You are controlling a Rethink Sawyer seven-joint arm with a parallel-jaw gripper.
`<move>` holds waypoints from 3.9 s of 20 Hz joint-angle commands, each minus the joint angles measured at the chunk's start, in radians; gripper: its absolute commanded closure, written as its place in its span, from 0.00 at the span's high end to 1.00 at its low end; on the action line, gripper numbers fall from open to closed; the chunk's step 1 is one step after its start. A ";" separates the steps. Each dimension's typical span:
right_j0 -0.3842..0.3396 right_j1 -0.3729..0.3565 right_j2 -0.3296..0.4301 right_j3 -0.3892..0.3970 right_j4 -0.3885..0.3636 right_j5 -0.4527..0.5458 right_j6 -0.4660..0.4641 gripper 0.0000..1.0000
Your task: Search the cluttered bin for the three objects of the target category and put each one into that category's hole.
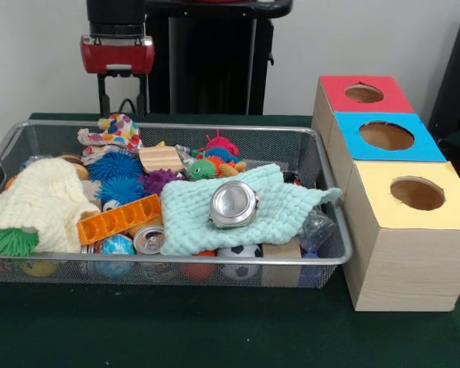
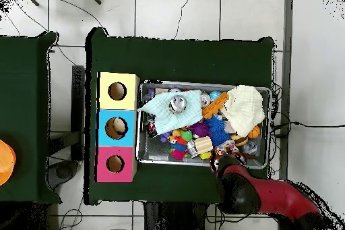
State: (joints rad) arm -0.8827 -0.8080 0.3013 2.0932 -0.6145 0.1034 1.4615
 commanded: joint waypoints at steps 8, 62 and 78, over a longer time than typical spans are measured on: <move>0.072 0.095 -0.041 -0.066 -0.032 0.182 0.039 1.00; 0.006 0.037 0.003 -0.118 -0.150 0.230 -0.079 1.00; 0.080 0.164 -0.054 -0.221 -0.202 0.173 -0.017 1.00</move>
State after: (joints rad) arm -0.8255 -0.7537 0.2093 2.0032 -0.7415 0.2307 1.4615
